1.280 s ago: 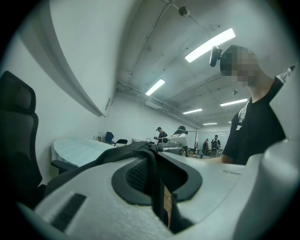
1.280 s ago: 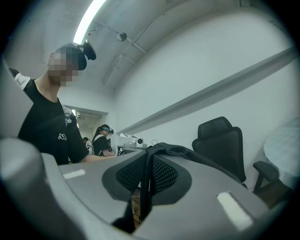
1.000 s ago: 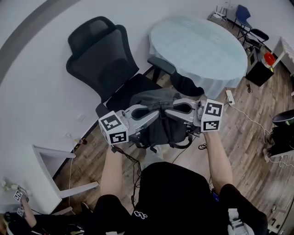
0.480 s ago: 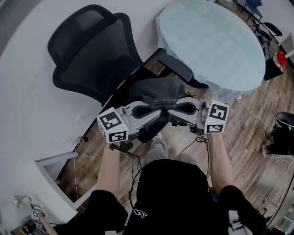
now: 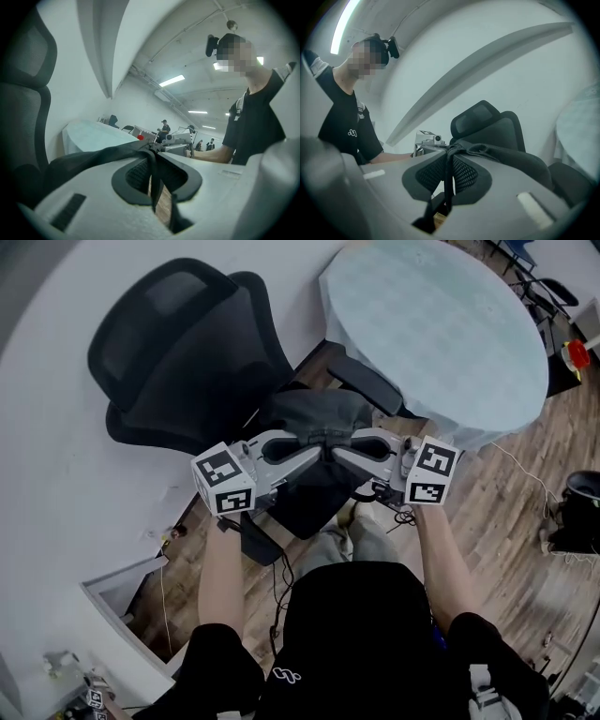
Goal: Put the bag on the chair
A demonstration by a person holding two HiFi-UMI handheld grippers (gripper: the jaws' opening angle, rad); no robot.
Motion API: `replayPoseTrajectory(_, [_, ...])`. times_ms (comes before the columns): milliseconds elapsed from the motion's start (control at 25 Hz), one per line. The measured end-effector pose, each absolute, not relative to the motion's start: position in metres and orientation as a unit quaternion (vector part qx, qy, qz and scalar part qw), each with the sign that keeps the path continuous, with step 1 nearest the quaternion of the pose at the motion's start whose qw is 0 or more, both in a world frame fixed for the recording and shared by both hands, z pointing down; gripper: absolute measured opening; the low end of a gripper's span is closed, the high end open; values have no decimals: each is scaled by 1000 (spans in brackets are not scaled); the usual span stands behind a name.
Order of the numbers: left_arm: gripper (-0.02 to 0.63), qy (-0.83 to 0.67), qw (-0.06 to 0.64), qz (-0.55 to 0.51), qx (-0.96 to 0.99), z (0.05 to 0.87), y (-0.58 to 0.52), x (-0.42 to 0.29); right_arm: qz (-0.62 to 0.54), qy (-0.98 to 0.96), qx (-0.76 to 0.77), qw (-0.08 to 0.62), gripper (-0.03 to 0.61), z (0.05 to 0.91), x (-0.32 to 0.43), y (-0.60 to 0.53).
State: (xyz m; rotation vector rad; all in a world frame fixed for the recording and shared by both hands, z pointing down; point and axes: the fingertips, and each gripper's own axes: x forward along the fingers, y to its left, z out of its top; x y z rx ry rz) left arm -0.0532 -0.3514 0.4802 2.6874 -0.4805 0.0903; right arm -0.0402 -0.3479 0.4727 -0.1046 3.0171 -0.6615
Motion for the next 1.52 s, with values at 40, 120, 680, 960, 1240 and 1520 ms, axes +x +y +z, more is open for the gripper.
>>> replayPoseTrajectory(40, [35, -170, 212, 33, 962, 487, -360, -55, -222, 974, -44, 24, 43, 479, -42, -356])
replayPoseTrajectory(120, [35, -160, 227, 38, 960, 502, -373, -57, -239, 969, -64, 18, 43, 494, -44, -369])
replayPoseTrajectory(680, [43, -94, 293, 116, 944, 595, -448, -14, -312, 918, -242, -17, 38, 584, -5, -438])
replayPoseTrajectory(960, [43, -143, 377, 50, 914, 629, -479, 1, -381, 875, -297, 31, 38, 620, 11, -465])
replayPoseTrajectory(1240, [89, -165, 388, 89, 902, 654, -459, 8, -398, 865, -305, -26, 138, 646, 23, -449])
replayPoseTrajectory(1520, [155, -224, 360, 107, 899, 642, -447, -28, -365, 875, -307, -80, 149, 639, 51, -431])
